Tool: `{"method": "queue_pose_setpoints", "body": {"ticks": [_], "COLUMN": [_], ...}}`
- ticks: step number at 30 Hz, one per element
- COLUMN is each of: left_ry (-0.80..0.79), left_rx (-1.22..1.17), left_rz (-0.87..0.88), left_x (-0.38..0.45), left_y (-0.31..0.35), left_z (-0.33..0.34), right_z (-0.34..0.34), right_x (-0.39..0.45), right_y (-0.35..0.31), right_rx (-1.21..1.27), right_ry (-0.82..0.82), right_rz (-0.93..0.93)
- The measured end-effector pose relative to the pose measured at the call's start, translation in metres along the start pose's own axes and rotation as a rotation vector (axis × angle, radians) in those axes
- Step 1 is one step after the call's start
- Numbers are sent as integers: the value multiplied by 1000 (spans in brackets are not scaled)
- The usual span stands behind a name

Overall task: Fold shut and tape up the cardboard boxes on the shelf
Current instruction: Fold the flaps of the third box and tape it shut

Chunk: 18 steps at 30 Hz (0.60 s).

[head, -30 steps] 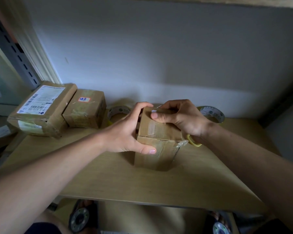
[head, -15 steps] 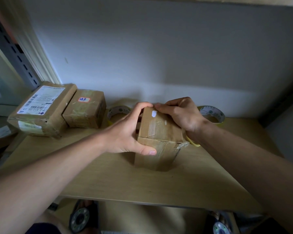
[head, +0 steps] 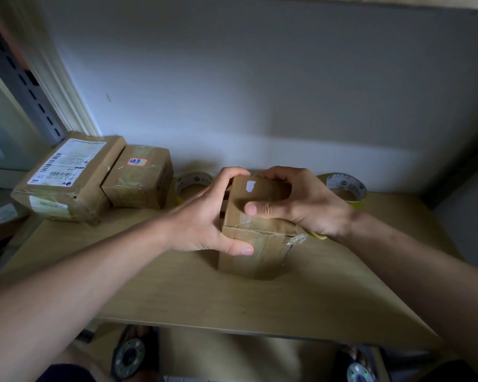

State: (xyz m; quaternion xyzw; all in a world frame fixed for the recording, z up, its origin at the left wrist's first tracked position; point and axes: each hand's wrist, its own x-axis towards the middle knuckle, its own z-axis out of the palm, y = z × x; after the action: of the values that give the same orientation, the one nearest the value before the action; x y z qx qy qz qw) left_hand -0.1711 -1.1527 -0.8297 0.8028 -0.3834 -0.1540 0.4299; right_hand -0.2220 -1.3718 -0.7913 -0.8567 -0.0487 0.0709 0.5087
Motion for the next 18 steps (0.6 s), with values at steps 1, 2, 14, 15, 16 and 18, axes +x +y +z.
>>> {"method": "queue_pose_setpoints", "body": {"ticks": [1,2,14,15,16,18], "left_ry": [-1,-3,-11,-9,-7,-9], "left_rx": [1,2,0,3,5,5], "left_rz": [1,2,1,1,-1,-6], "left_x": [0,0,-2,-2,-2,-2], "left_y": [0,0,0,0,1,1], "left_z": [0,0,0,0,1,1], "right_z": [0,0,-4,-2,-1,0], "right_x": [-1,-1,-3,-2,-2,-1], "right_y": [-1,-1,-1,-2,-2,-2], "right_rx": [-15,-33,-80,-42,-21,-14], "right_ry": [-23,-41,-78,-56,-39,-6], "right_rz": [8,20,32,28,27,36]}}
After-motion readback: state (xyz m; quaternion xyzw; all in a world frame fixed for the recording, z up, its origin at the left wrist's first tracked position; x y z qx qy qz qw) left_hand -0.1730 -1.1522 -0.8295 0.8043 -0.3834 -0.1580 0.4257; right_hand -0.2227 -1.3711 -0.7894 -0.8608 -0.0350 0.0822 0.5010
